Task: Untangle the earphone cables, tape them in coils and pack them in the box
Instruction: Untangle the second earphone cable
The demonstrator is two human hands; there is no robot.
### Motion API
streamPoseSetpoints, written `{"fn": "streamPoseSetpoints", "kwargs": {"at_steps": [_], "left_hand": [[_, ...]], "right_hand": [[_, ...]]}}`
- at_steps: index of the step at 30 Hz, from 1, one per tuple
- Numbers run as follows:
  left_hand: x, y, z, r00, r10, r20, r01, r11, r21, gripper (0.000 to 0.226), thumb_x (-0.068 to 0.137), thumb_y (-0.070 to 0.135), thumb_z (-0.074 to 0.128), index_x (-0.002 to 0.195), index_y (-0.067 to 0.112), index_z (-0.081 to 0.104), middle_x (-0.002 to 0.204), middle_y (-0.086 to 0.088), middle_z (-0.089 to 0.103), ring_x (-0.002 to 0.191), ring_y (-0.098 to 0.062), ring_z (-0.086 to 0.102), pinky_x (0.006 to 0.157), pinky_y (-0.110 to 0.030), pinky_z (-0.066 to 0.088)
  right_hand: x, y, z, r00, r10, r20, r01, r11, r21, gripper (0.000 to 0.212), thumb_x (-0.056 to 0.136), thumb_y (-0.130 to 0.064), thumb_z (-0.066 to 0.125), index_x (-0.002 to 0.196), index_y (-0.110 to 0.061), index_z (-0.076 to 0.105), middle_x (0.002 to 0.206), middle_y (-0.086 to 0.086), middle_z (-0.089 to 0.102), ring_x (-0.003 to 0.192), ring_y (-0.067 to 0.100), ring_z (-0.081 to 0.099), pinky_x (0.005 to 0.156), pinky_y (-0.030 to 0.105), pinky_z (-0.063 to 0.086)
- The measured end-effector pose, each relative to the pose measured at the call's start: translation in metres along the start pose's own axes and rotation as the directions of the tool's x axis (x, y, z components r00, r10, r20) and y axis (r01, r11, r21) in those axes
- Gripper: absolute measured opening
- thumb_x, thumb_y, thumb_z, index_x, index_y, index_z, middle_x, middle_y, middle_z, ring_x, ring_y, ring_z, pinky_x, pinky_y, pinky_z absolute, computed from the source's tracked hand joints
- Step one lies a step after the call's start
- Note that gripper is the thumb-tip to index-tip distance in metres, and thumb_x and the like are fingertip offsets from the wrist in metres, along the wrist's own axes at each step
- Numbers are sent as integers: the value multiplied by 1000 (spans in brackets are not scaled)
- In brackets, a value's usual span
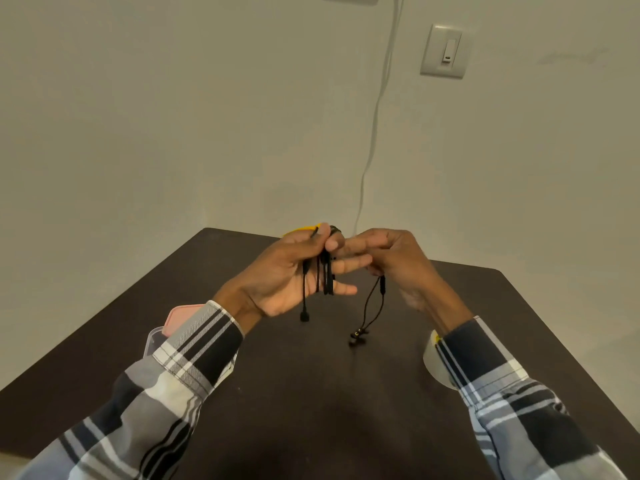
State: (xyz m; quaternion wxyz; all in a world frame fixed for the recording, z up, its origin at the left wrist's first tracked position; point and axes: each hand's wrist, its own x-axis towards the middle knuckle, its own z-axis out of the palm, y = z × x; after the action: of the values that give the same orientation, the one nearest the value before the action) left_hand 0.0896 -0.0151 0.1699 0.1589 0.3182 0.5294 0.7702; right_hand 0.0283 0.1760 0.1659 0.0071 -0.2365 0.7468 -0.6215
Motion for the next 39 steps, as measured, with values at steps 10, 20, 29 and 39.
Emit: {"fn": "streamPoseSetpoints", "kwargs": {"at_steps": [10,20,29,39], "left_hand": [[20,3,-17,950,123,-286,-99,990,99,28,99,37,38,80,19,47,144,-5,54,142,-32,37,107,-65,34],[17,-7,-38,894,222,-390,110,735,670,32,105,31,36,85,18,57,147,0,49,137,-4,40,115,-35,29],[10,-33,-39,964,-2,-265,231,496,837,32,106,26,38,85,17,61,116,5,71,116,0,59,80,-4,40],[-4,-58,-8,975,-193,-108,219,910,352,42,101,45,32,73,16,43,64,-12,63,108,-35,68,98,-42,48]], "right_hand": [[-36,44,47,982,164,89,-179,964,196,26,97,-34,62,105,-14,78,68,3,61,55,10,46,55,23,39],[-58,51,46,985,160,71,-156,986,-64,17,99,-23,62,102,-13,76,60,0,63,53,10,50,53,18,42],[-51,7,12,988,-41,152,116,842,-527,12,96,-33,64,88,-35,73,65,-8,70,53,2,56,59,27,46],[-13,-11,-16,981,-162,109,193,879,-435,10,90,-17,73,97,-18,80,92,-9,77,89,0,70,73,9,48]]}}
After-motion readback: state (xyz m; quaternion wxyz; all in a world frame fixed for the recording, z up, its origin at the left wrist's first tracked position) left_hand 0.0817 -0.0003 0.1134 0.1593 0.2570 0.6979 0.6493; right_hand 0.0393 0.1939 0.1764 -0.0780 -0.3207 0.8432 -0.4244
